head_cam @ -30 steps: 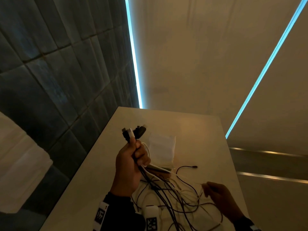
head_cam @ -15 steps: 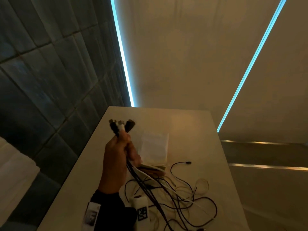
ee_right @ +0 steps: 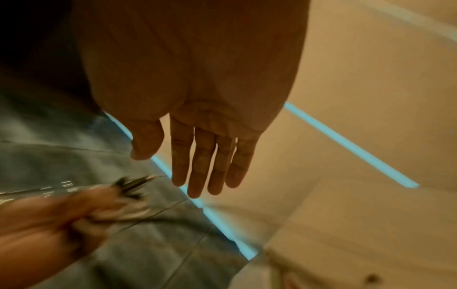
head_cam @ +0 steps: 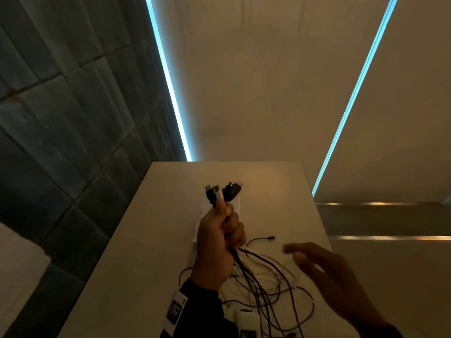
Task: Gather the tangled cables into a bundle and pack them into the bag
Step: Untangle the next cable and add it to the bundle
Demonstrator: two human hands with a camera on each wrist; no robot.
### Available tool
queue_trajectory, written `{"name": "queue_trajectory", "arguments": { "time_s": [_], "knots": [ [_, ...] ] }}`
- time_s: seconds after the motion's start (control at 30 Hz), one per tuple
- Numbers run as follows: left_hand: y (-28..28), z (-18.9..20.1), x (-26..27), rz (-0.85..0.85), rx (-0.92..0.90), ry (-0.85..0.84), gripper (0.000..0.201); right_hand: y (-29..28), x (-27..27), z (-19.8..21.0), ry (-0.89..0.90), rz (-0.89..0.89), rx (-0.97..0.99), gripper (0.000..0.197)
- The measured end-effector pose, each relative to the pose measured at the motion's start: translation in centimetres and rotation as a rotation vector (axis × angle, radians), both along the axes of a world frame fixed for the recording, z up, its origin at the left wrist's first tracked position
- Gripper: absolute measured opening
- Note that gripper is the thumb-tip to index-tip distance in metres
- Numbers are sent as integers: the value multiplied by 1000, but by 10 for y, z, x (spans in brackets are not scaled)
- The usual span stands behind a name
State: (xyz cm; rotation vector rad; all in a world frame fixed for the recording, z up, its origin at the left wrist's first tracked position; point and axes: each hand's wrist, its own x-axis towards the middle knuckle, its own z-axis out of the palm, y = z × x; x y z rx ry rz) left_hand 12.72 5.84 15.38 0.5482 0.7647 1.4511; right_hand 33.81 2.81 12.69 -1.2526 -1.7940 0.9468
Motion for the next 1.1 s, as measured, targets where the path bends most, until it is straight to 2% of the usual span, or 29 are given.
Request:
{"name": "queue_trajectory", "arguments": {
  "time_s": [0.07, 0.17, 0.23, 0.33, 0.43, 0.5, 0.57, 0.67, 0.73, 0.77, 0.83, 0.9, 0.97, 1.0, 1.03, 1.1],
  "knots": [
    [-1, 2, 5, -12, -7, 40, 34, 1, -41, -2, 31, 106, 23, 27],
    [-3, 2, 6, -29, -24, 107, 35, 7, -66, -3, 144, 75, 111, 16],
    [-5, 1, 4, -58, -43, 119, 35, 9, -64, -7, 141, 44, 142, 13],
    [-5, -5, -8, -145, -96, 162, 38, 14, -39, -14, 28, -25, 206, 6],
    [-4, -4, -24, -270, -133, 276, 41, 16, 3, -22, -102, -238, 136, 27],
    [-4, -2, -34, -215, -131, 294, 45, 14, 35, -30, -185, -398, 57, 36],
    [-5, 4, -32, -130, -59, 230, 40, 7, 60, -42, -219, -444, 1, 35],
    [-4, 9, -16, -80, 27, 43, 35, -11, 70, -63, -171, -268, -128, 27],
    [-2, 8, -8, -67, 9, -65, 35, -21, 68, -77, -211, -65, -268, 49],
    [-2, 8, -6, -58, -5, -102, 35, -23, 68, -87, -264, -19, -289, 59],
    [-2, 7, -6, -49, -17, -175, 37, -19, 65, -96, -398, -7, -252, 67],
    [-3, 7, -4, -63, -16, -214, 38, -13, 56, -87, -544, -25, -142, 62],
    [-4, 8, 7, -100, -10, -197, 37, -14, 33, -57, -474, -83, -37, 38],
    [-5, 8, 14, -135, -11, -170, 36, -14, 14, -34, -349, -75, -24, 25],
    [-6, 9, 21, -175, -3, -137, 35, -13, -6, -13, -179, -1, -96, 22],
    [-5, 13, 28, -221, 35, -70, 33, -9, -41, 10, 156, 252, -296, 35]
  ]
}}
